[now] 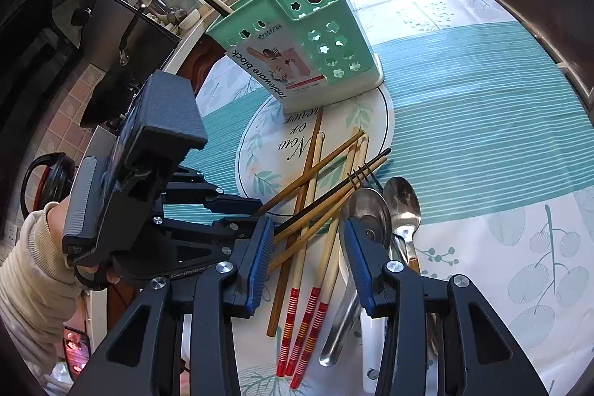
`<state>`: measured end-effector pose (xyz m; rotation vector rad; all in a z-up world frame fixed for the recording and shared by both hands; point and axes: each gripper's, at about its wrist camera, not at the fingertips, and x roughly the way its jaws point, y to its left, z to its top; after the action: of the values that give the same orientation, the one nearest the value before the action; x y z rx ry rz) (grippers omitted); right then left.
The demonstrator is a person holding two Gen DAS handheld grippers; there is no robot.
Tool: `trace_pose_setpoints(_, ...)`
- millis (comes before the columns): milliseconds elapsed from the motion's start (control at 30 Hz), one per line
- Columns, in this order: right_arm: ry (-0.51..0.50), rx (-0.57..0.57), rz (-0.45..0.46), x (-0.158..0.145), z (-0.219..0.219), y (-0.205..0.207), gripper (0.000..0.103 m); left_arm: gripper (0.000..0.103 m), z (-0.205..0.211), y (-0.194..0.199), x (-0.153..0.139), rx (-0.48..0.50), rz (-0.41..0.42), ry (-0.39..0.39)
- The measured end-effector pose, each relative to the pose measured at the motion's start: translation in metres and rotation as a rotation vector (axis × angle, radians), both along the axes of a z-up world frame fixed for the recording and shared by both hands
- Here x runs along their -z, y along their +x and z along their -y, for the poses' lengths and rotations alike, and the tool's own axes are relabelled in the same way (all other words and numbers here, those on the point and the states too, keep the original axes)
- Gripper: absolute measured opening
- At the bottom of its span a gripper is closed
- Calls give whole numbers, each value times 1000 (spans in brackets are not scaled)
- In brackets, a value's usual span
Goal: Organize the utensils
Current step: 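Move both tools back down to the chopstick pile, then grasp a plain wooden chopstick with left tool while right tool grasps a red-tipped chopstick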
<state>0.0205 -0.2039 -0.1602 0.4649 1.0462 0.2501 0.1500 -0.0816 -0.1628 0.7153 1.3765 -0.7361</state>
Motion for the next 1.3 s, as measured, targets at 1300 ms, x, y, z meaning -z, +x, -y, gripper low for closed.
trace_pose_setpoints(1300, 225, 331, -423, 71, -26, 56, 18, 4, -17, -2, -19, -51, 74, -167)
